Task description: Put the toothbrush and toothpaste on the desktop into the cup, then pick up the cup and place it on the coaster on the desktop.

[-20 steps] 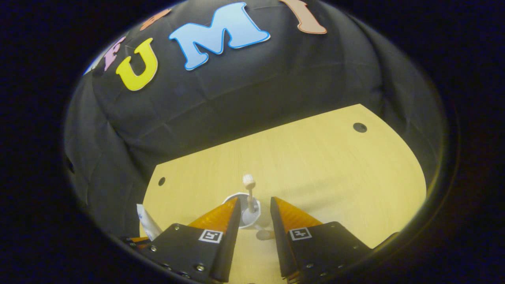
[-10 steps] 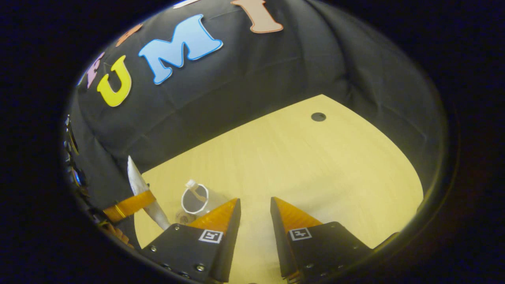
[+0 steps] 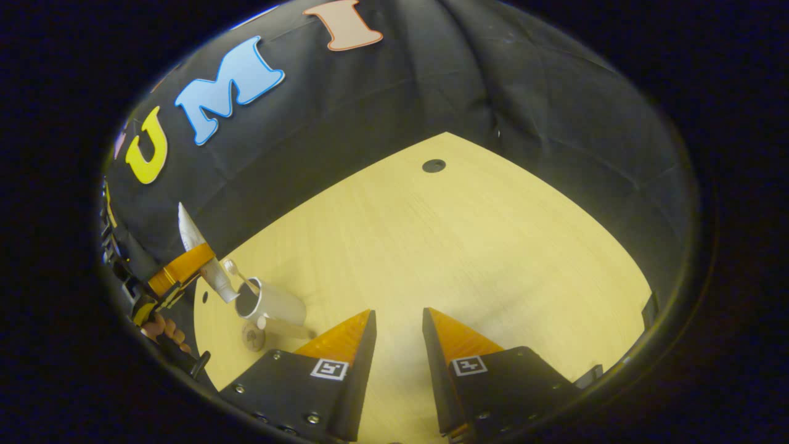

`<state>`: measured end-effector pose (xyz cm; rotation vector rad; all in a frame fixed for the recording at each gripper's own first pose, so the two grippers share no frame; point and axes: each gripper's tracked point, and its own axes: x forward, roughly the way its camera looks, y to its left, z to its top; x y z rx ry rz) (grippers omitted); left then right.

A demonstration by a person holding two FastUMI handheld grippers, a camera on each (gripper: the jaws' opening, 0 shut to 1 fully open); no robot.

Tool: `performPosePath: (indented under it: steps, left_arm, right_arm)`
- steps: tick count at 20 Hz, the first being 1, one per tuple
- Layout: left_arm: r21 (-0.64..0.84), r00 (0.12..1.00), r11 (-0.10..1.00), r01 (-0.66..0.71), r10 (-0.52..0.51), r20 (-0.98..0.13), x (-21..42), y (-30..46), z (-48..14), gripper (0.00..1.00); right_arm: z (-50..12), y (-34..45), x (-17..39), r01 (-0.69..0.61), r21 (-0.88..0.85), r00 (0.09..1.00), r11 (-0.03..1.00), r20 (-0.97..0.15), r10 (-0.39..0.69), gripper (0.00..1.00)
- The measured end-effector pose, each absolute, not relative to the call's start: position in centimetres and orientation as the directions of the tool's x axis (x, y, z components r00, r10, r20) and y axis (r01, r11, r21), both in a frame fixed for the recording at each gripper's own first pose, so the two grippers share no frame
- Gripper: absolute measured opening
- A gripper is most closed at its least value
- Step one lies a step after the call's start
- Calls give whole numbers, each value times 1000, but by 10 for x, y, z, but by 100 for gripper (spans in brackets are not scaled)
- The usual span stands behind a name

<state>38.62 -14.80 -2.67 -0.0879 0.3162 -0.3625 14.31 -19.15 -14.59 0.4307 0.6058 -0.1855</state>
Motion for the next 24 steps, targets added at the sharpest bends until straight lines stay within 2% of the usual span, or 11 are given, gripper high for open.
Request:
performPosePath:
  steps: [7,13,15,16,17,24]
  left_arm:
    - [-130,913,963,236,-266,-311,403,-134,-67,15]
    - [-95,918,971,221,-240,-315,395,-136,-78,32]
    - [-99,918,965,244,-263,-297,380,-138,-71,82]
    - [-97,921,964,246,-264,-285,375,-137,-67,98]
    - [-96,926,965,243,-260,-275,370,-136,-63,91]
    - [-125,949,968,219,-241,-205,326,-114,-19,91]
  right_arm:
    - [-143,-211,146,317,342,801,885,-596,-57,46]
    - [-142,-194,149,287,337,800,897,-599,-32,47]
    - [-141,-182,146,261,337,804,905,-595,-10,47]
    - [-139,-175,146,243,338,806,909,-591,4,47]
    - [-138,-169,147,227,334,808,915,-589,14,46]
    - [-130,-122,163,44,271,803,962,-582,127,47]
